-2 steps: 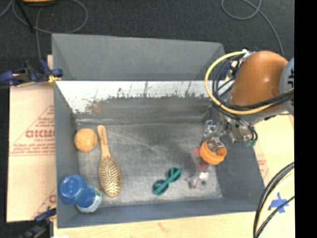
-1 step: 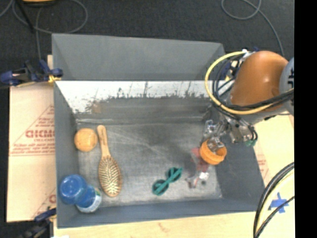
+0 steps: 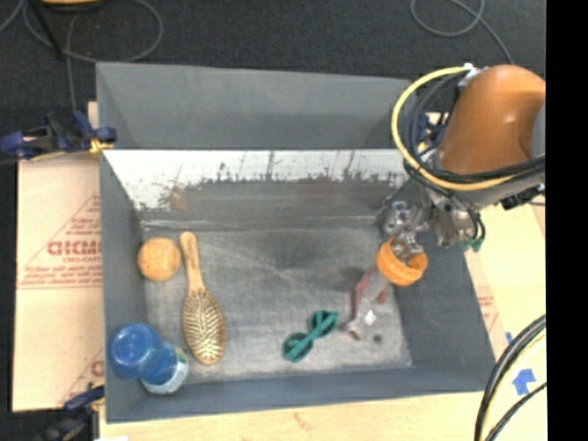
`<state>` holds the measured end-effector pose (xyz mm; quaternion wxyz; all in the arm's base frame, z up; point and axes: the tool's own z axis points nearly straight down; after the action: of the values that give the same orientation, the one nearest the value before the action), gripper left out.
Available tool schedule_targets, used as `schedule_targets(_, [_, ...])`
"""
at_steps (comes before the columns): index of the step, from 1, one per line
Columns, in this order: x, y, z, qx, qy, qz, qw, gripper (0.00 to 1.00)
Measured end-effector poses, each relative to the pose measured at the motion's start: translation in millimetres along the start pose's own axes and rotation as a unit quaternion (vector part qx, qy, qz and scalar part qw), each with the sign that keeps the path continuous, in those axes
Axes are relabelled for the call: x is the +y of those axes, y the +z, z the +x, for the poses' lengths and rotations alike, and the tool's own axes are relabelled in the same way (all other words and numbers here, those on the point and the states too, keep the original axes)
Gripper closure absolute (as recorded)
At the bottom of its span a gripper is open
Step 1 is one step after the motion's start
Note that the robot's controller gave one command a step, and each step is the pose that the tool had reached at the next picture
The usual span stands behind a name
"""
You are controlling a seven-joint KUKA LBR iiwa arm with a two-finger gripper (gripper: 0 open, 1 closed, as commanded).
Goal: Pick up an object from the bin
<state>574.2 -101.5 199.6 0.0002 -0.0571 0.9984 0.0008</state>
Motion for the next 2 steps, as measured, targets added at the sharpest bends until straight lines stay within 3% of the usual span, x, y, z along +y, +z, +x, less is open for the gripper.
schedule_targets(1, [1.0, -23.2, -4.3, -0.0016, 0.022, 0.001, 0.9998, 0.00])
schedule_targets(2, [12.0, -76.4, -10.2, -0.0047, -0.033, 0.003, 0.9995, 0.00])
